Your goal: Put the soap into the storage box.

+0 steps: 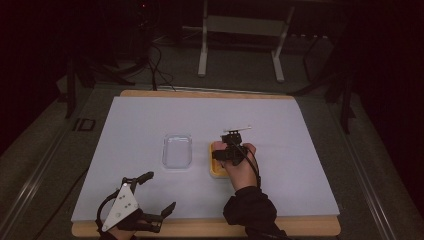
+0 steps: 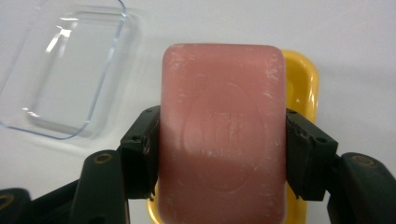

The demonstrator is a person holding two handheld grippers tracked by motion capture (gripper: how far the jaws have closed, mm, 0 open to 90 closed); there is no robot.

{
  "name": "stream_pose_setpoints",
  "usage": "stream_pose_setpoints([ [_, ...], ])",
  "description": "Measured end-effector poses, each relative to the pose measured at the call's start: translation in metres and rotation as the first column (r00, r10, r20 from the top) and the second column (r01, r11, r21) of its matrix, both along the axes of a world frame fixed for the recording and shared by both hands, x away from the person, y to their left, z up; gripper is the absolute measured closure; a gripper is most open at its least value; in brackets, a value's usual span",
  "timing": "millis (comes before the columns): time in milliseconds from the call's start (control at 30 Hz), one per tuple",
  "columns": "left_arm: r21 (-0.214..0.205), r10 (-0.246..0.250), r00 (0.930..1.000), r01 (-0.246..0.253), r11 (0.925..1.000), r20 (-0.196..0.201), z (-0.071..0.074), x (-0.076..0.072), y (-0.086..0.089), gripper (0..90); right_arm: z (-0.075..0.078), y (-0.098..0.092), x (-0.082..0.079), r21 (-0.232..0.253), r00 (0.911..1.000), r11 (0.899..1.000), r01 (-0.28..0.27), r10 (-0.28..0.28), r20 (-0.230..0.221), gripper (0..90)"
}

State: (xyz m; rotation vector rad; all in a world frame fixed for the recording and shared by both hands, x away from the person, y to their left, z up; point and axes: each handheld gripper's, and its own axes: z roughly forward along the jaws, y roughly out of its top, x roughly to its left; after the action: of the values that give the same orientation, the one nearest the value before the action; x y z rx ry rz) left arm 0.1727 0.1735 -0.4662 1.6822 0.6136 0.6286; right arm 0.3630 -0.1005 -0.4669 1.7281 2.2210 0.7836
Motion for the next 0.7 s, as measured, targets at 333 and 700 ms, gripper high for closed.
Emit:
stream_pose_setpoints([
  [333, 0.003, -0.013, 0.9999, 0.013, 0.9999, -0.002, 0.000, 0.000, -0.001, 0.5, -0.025, 0.001, -0.002, -0.019, 0.9971, 0.997, 0.076, -0.076, -0.002, 37.8],
  [700, -0.002, -0.016, 0.9999, 0.016, 0.9999, -0.003, 0.000, -0.001, 0.000, 0.5, -0.036, 0.009, 0.000, -0.057, 0.9968, 0.995, 0.080, -0.079, 0.012, 36.9],
])
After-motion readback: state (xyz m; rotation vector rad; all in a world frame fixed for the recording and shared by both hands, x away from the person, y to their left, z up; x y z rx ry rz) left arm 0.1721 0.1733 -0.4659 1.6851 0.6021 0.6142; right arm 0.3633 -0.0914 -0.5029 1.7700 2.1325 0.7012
